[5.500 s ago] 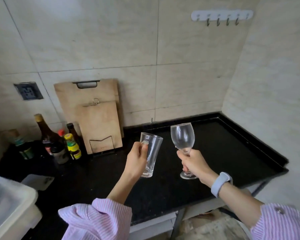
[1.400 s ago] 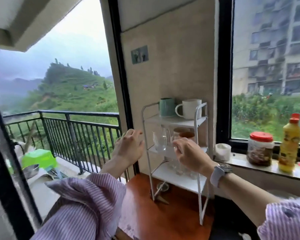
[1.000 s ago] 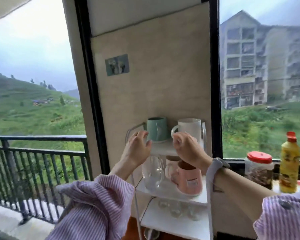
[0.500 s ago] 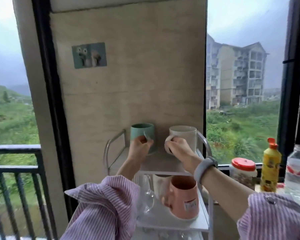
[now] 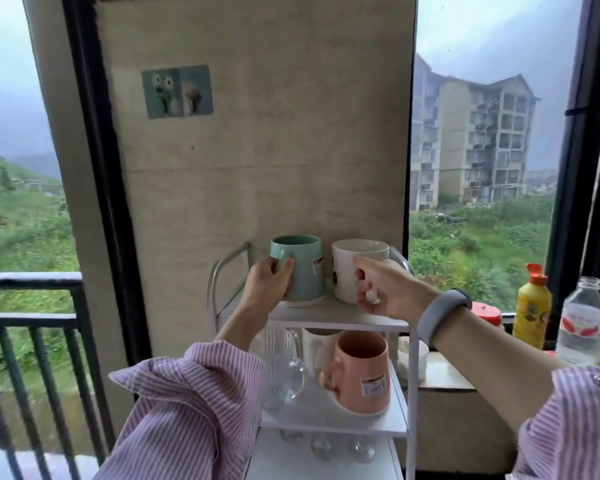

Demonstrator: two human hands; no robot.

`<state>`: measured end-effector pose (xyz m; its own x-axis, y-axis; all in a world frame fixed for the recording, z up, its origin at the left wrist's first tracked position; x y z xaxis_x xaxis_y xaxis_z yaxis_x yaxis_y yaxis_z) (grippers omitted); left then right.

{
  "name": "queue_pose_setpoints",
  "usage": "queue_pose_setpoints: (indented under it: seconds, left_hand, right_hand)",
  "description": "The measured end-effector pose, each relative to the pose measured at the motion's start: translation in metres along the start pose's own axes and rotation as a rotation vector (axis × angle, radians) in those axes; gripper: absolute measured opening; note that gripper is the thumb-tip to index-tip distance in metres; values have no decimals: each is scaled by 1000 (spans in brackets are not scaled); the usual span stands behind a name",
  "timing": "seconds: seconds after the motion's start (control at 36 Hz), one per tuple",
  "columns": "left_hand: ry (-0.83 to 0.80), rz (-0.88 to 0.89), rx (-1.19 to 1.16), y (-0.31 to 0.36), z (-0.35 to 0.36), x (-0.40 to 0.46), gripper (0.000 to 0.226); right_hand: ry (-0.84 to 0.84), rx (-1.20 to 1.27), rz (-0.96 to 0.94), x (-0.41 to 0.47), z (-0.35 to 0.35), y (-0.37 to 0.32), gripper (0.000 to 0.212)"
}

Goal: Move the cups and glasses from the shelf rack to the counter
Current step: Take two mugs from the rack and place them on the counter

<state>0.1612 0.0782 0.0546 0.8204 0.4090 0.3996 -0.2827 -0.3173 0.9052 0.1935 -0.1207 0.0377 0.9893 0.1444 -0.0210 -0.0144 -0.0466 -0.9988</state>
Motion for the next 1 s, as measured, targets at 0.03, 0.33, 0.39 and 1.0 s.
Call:
queue_pose_setpoints:
  seconds: [0.03,0.33,0.39,1.0]
  left_hand:
    - [10,15,20,1,-1,0,27]
    - [127,151,201,19,-6,-22,37]
    - [156,202,165,22,-9,-31,34]
    - [214,522,-82,123,20,-149,24]
  right_hand:
    - [3,12,-8,1,0,0,32]
    - [61,-53,-226,-11,-1,-3,37]
    - [63,-84,-284,-18,0,-5,38]
    - [251,-93,-717,-172,-112,-37,48]
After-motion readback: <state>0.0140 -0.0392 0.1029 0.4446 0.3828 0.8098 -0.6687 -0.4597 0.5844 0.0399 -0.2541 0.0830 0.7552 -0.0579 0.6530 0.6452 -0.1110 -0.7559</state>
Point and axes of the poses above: each hand's wrist, its own x-axis towards the middle knuckle, its own z-axis out of the palm, y = z × x, the point moved 10 cm from there along x, towards the middle knuckle, and after that the axes turned 3 degrees about y, right-handed, at the moved point
